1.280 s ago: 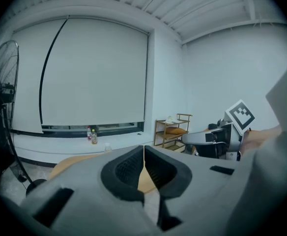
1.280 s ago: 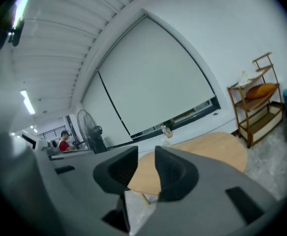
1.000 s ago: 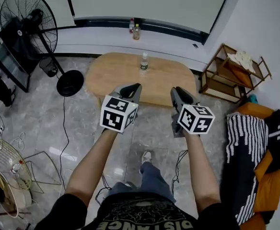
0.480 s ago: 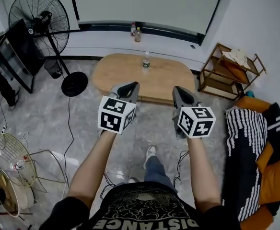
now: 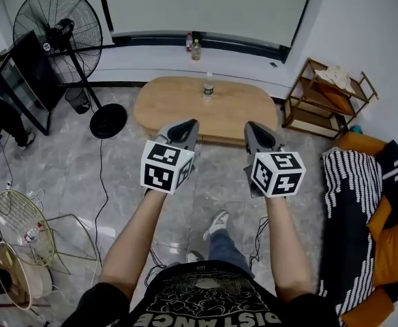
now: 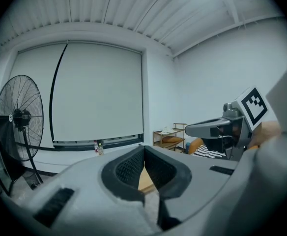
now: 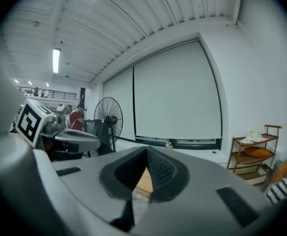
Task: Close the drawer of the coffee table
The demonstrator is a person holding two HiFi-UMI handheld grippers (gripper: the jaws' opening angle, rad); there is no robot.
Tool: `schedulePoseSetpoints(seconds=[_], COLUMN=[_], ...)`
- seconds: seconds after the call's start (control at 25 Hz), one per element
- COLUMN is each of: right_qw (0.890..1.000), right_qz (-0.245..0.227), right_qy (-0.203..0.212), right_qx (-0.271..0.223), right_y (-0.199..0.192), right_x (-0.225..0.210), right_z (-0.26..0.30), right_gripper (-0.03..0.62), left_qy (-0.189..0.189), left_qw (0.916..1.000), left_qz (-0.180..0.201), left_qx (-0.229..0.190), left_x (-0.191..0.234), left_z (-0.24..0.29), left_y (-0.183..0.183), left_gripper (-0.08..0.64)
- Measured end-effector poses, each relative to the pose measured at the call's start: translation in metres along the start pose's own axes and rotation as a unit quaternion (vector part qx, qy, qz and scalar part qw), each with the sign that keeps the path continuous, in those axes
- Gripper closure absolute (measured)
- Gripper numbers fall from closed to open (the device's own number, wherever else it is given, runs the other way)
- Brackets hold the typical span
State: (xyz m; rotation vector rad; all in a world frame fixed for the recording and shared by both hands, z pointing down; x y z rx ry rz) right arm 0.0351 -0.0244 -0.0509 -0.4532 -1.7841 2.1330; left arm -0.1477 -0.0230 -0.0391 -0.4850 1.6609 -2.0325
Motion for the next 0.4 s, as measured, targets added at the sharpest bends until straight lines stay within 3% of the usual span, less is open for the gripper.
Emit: schedulePoseSetpoints(seconds=[0.4], right_qw=[1.0], right_qz=[0.0], right_qy=[-0.007], right_qx=[-0.003], right_y=[0.003], right_x=[-0.02], right_z=[-0.008], right_gripper=[0.588], left_qy=[-0.004], left_qw=[1.0], left_qz=[0.001], left_qx=[-0.004], left_x=[-0.013], left_z=[0.014], left_y=[0.008], left_gripper=[0.555])
Point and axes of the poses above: the fingertips, and each gripper's own axes: z forward along the fingers, x to its left, y out of its top, the point moved 5 cm from there along -z, backward along the fingers, and after that the axes turned 3 degrees about -y, right-handed, at the moved point
